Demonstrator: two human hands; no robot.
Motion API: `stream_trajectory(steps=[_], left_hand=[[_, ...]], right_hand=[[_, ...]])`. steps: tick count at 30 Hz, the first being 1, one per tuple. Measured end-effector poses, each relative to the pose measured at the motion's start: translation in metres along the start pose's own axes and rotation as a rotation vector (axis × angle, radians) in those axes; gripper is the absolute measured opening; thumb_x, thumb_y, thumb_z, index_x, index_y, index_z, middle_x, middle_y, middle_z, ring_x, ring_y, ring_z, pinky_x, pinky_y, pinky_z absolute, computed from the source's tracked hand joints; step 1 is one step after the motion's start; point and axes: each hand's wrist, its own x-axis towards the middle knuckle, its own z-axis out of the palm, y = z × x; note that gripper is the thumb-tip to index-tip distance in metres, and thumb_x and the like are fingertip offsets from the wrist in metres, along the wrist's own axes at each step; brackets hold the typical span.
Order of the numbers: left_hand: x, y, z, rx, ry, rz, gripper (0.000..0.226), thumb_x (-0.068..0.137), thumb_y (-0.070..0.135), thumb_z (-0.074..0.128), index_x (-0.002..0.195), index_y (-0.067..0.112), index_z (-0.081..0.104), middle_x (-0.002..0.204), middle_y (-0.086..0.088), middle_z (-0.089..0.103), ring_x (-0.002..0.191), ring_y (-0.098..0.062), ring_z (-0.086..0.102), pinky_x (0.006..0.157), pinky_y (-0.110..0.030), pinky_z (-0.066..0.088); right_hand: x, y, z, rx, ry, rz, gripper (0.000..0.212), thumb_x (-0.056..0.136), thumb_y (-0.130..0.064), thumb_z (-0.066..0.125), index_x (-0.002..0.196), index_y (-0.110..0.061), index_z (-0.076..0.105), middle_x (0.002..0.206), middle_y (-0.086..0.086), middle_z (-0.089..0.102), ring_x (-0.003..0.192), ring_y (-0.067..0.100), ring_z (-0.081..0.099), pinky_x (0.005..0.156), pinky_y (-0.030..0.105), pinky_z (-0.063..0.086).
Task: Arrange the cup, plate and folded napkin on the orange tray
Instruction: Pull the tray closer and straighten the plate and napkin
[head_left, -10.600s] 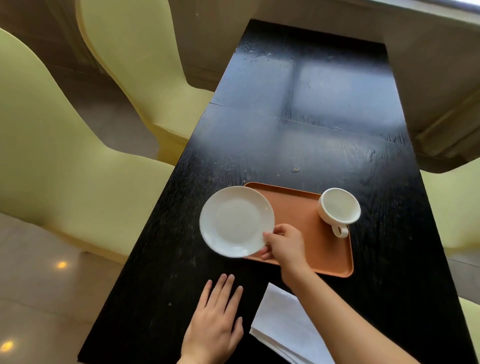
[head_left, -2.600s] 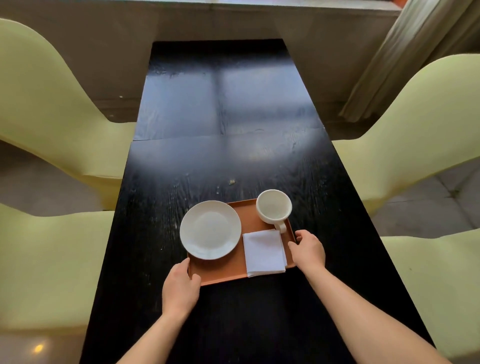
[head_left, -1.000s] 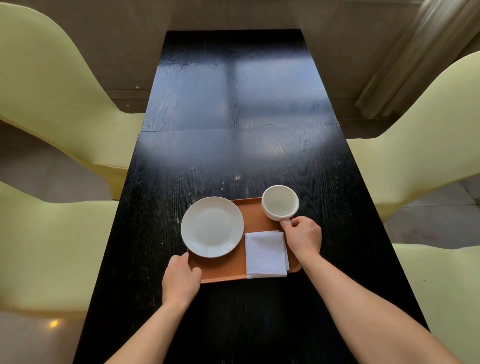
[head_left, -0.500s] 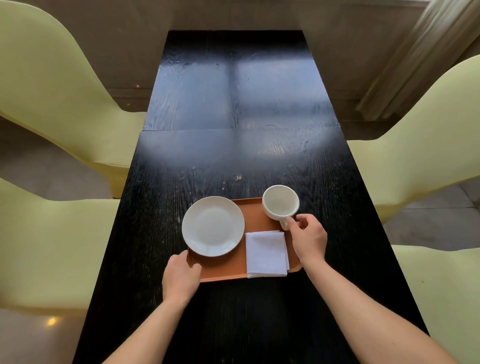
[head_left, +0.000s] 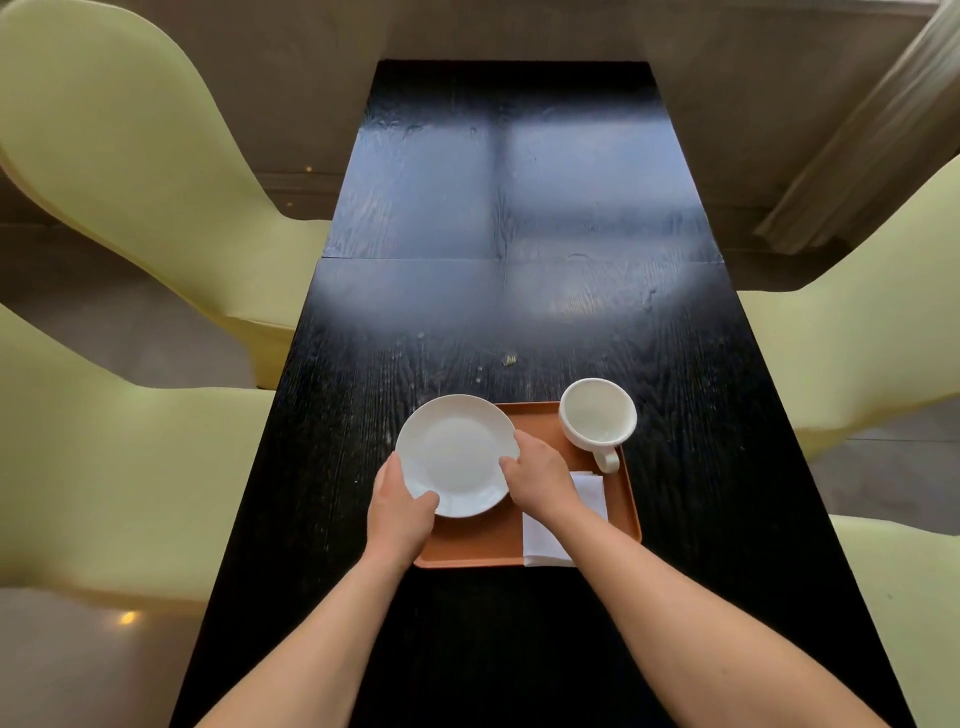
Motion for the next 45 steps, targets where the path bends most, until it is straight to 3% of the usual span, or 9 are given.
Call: stream_trajectory(steps=[6, 16, 26, 29, 32, 34, 38, 42, 45], left_hand=[[0.001, 0.006, 0.004, -0.027, -0.018, -0.045, 0.038, 0.075, 0.006, 0.058, 0.111, 0.017, 0.053, 0.115, -0.007, 0.051, 0.096, -0.024, 0.053, 0.076, -0.034, 0.04], [-0.009, 0.002, 0.0, 0.011, -0.024, -0.002, 0.048, 0.076, 0.008, 0.057, 0.12, 0.028, 0.055, 0.115, 0.002, 0.054, 0.101, -0.017, 0.054, 0.086, -0.041, 0.052], [-0.007, 0.003, -0.001, 0.014, -0.003, 0.034, 0.052, 0.076, 0.003, 0.057, 0.124, 0.025, 0.055, 0.117, 0.004, 0.052, 0.104, -0.017, 0.052, 0.086, -0.036, 0.046], [-0.008, 0.002, -0.001, 0.022, 0.008, 0.047, 0.053, 0.077, 0.003, 0.058, 0.126, 0.023, 0.055, 0.119, 0.004, 0.051, 0.114, -0.021, 0.052, 0.086, -0.032, 0.042], [-0.014, 0.005, -0.002, 0.057, 0.041, 0.016, 0.059, 0.081, 0.003, 0.059, 0.137, 0.015, 0.048, 0.136, -0.005, 0.048, 0.126, -0.026, 0.047, 0.091, -0.027, 0.034], [-0.02, 0.003, -0.001, 0.108, 0.074, 0.063, 0.064, 0.08, 0.004, 0.06, 0.141, 0.014, 0.045, 0.139, -0.007, 0.047, 0.124, -0.026, 0.046, 0.093, -0.03, 0.038], [-0.044, -0.002, 0.011, 0.222, 0.059, 0.285, 0.049, 0.08, 0.003, 0.062, 0.128, 0.011, 0.057, 0.12, -0.006, 0.057, 0.112, -0.024, 0.052, 0.09, -0.028, 0.041], [-0.073, 0.0, 0.037, 0.283, -0.132, 0.431, 0.031, 0.089, 0.02, 0.061, 0.119, 0.019, 0.061, 0.109, 0.004, 0.06, 0.104, -0.014, 0.057, 0.091, -0.029, 0.048], [-0.083, 0.004, 0.058, 0.344, -0.206, 0.412, 0.039, 0.091, 0.043, 0.058, 0.126, 0.026, 0.056, 0.114, 0.007, 0.059, 0.108, -0.01, 0.053, 0.094, -0.027, 0.045]], right_hand=[[-0.005, 0.0, -0.003, -0.054, 0.006, 0.064, 0.041, 0.099, -0.014, 0.051, 0.136, 0.003, 0.053, 0.139, 0.02, 0.058, 0.131, 0.037, 0.048, 0.111, 0.041, 0.033], [-0.019, 0.007, 0.005, -0.026, 0.05, 0.088, 0.039, 0.096, -0.015, 0.052, 0.133, -0.002, 0.056, 0.131, 0.018, 0.063, 0.123, 0.036, 0.053, 0.1, 0.045, 0.048], [-0.016, 0.01, 0.007, -0.035, 0.069, 0.061, 0.037, 0.097, -0.011, 0.05, 0.132, -0.002, 0.057, 0.128, 0.018, 0.064, 0.12, 0.036, 0.055, 0.098, 0.044, 0.048], [-0.017, 0.012, 0.007, -0.02, 0.07, 0.034, 0.04, 0.095, -0.01, 0.051, 0.134, -0.004, 0.056, 0.123, 0.015, 0.066, 0.116, 0.036, 0.056, 0.096, 0.045, 0.049], [-0.021, 0.018, 0.004, 0.05, 0.122, -0.008, 0.032, 0.091, -0.01, 0.053, 0.121, -0.016, 0.065, 0.098, 0.001, 0.063, 0.102, 0.03, 0.057, 0.083, 0.04, 0.051], [-0.028, 0.025, -0.004, 0.085, 0.192, -0.016, 0.024, 0.093, -0.008, 0.055, 0.111, -0.015, 0.068, 0.096, -0.004, 0.062, 0.099, 0.025, 0.058, 0.083, 0.036, 0.05], [-0.051, 0.051, -0.023, 0.047, 0.321, 0.023, 0.03, 0.096, -0.01, 0.059, 0.125, -0.009, 0.068, 0.117, 0.004, 0.071, 0.11, 0.021, 0.065, 0.093, 0.032, 0.052], [-0.063, 0.077, -0.033, 0.006, 0.386, 0.105, 0.028, 0.097, -0.014, 0.06, 0.124, -0.011, 0.068, 0.113, 0.005, 0.07, 0.099, 0.017, 0.063, 0.084, 0.025, 0.048], [-0.06, 0.086, -0.038, -0.036, 0.339, 0.161, 0.032, 0.095, -0.021, 0.065, 0.126, -0.012, 0.066, 0.116, 0.005, 0.067, 0.096, 0.015, 0.059, 0.08, 0.027, 0.046]])
